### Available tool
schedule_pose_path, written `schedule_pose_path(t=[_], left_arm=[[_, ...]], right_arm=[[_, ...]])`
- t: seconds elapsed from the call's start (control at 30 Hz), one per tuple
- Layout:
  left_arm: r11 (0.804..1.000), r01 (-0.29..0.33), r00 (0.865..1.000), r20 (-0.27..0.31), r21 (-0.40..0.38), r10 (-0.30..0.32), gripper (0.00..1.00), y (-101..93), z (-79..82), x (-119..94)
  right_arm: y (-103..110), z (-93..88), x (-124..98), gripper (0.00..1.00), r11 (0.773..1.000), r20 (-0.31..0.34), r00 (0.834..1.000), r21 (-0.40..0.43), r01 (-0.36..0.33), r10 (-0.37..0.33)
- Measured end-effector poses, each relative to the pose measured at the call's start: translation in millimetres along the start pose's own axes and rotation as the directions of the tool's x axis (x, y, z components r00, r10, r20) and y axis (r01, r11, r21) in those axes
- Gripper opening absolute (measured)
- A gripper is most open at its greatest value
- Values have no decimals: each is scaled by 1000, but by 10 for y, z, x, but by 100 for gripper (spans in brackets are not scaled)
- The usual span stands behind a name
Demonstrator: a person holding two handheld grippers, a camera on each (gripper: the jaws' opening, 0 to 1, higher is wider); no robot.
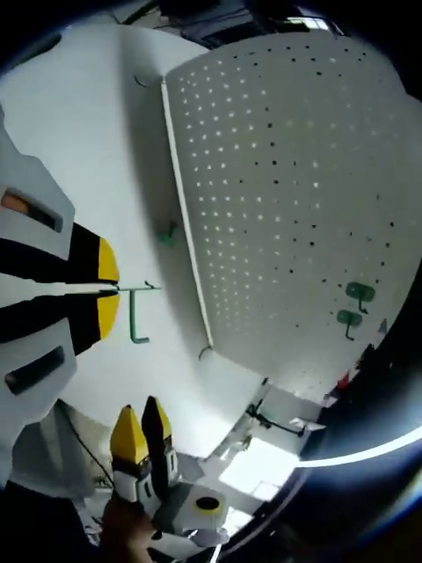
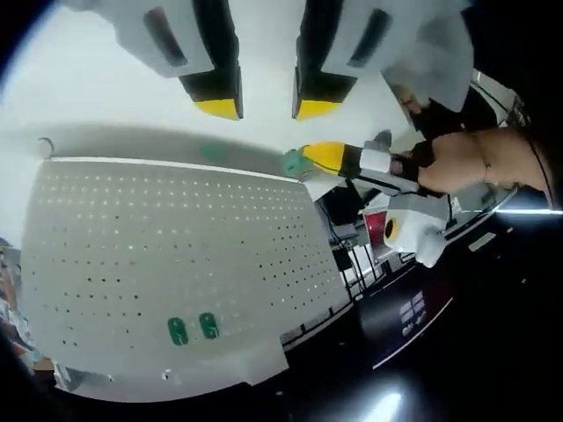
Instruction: Insert the hook assembly into the mounting plate slot until the hook locks in place.
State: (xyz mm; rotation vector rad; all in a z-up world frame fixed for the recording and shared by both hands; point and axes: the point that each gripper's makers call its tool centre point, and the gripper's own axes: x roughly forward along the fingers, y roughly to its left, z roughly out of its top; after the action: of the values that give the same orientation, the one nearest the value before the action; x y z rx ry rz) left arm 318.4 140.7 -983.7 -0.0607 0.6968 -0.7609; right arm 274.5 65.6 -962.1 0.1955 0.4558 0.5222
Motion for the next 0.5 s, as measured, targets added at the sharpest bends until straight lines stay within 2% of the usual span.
schedule_pose_path(t=[0.13, 0.23, 0.5], left_arm=[[1000, 17, 1000, 25, -10, -17, 1, -68, -23, -120], [1000, 23, 999, 39, -8, -22, 1, -99, -31, -180], [999, 48, 993, 113, -9, -46, 1, -215, -2, -357]], right_arm=[[170, 47, 63, 20, 999, 7, 999, 5, -42, 42], [290, 105, 116, 20, 996, 21, 997, 38, -78, 78], [460, 203, 199, 19, 982, 52, 990, 129, -138, 132]])
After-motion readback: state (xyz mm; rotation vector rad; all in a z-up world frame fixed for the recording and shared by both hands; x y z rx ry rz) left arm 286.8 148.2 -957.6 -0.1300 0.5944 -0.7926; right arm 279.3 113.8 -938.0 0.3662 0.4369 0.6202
